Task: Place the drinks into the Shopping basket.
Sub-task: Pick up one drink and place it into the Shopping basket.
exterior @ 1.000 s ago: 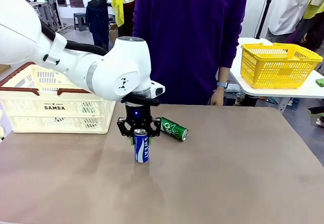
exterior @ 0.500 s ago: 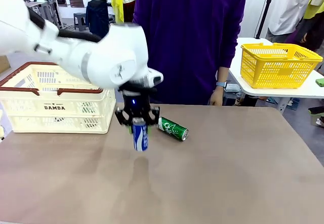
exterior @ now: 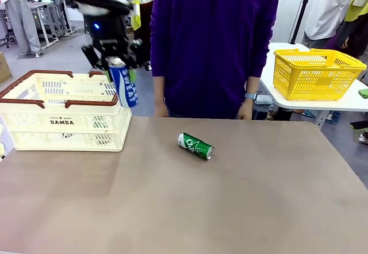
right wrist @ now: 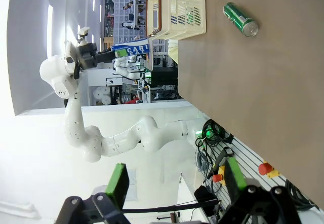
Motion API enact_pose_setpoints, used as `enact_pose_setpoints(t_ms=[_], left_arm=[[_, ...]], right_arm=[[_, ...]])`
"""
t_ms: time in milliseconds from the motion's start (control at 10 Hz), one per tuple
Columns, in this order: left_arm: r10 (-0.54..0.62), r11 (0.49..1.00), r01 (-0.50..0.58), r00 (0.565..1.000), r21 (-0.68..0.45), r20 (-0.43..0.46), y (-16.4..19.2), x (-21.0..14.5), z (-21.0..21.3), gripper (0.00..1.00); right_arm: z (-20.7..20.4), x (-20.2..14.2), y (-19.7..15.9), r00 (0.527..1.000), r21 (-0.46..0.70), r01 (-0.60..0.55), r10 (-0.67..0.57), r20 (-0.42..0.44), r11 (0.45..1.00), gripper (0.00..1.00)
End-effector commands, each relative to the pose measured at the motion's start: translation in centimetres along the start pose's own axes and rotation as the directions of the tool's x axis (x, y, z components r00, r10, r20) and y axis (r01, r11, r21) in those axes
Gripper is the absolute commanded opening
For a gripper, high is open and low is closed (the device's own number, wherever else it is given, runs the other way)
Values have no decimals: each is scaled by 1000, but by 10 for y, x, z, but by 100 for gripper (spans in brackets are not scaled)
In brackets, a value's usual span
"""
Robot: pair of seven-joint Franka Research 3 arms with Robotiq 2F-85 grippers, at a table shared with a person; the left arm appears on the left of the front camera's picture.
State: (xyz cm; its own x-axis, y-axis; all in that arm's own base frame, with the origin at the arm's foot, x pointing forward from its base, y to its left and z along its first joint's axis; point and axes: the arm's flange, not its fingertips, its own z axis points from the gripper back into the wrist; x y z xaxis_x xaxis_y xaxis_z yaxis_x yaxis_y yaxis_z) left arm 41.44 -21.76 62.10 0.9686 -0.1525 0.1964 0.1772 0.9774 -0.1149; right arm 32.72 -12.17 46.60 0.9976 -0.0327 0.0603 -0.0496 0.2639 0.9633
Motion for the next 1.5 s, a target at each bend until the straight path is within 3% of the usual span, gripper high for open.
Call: enact_pose_setpoints(t_ms=[0, 400, 500, 900, 1200, 1400], left_arm=[[2, 1000, -1, 1000, 18, -18, -15, -3, -17, 0], [-10, 1000, 11, 1000, 9, -30, -12, -2, -17, 0], [19, 1000, -19, 999, 19, -39, -1, 21, -2, 0], [79, 997, -79, 997, -26, -2, 127, 137, 45, 0], [184, 983, -184, 983, -17, -6, 222, 165, -11, 0], [228, 972, -231, 971, -34, -77, 253, 149, -64, 0]], right_arm=[[2, -1, 3, 1000, 1, 7, -7, -3, 1000, 100], [2, -1, 3, 1000, 1, 7, -7, -3, 1000, 100], [2, -1, 3, 1000, 1, 7, -7, -3, 1000, 100], [2, -1, 3, 1000, 1, 7, -7, -3, 1000, 100], [2, -1, 3, 1000, 1, 7, -7, -3, 1000, 100], [2, -1, 3, 1000, 1, 7, -7, -3, 1000, 100]])
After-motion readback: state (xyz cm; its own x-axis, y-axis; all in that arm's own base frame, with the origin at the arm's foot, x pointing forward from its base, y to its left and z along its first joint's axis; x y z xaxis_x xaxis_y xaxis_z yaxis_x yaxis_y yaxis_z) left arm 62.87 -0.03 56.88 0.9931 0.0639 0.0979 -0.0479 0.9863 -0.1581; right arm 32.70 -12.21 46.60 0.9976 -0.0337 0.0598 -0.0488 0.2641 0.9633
